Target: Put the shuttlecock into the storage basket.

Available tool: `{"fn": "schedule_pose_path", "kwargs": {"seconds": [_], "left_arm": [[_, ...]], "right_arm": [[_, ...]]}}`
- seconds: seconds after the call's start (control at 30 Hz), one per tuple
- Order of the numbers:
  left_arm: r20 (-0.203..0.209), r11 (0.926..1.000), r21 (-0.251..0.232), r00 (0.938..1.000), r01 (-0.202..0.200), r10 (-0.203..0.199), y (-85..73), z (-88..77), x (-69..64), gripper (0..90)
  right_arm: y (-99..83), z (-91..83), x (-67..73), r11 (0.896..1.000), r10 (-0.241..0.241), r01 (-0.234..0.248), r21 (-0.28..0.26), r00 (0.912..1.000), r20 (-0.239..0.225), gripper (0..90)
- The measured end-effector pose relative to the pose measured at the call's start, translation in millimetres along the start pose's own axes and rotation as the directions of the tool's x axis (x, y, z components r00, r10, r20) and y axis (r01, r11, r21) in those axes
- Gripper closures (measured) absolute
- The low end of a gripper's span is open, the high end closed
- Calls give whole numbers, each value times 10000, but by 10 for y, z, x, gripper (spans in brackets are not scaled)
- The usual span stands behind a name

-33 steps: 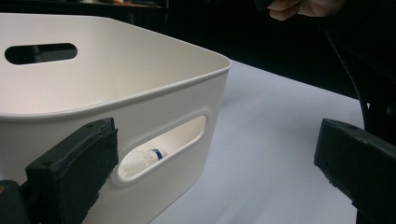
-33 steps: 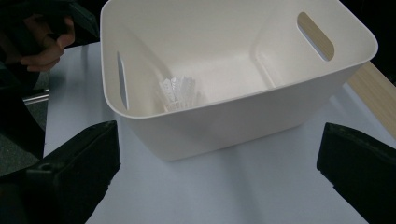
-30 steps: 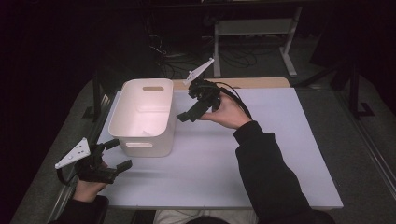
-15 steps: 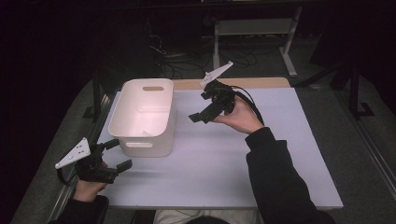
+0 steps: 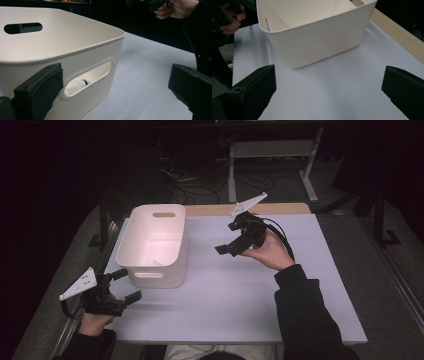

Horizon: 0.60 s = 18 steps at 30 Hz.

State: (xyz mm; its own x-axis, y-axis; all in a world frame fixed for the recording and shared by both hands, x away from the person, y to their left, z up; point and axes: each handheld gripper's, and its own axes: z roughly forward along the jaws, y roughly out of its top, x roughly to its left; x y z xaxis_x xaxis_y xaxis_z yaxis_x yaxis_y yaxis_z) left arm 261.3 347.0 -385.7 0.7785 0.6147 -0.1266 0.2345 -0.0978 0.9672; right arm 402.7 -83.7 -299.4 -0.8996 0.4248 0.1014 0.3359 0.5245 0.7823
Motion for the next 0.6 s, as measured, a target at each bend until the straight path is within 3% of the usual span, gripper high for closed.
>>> {"fn": "schedule_pose_path", "kwargs": {"seconds": [0.6], "left_arm": [[-64,10000,-16,10000,39,-39,0,-7,-1,0]], "right_arm": [[-362,-176,-50,9979,572,-566,-305,9982,191,0]]}}
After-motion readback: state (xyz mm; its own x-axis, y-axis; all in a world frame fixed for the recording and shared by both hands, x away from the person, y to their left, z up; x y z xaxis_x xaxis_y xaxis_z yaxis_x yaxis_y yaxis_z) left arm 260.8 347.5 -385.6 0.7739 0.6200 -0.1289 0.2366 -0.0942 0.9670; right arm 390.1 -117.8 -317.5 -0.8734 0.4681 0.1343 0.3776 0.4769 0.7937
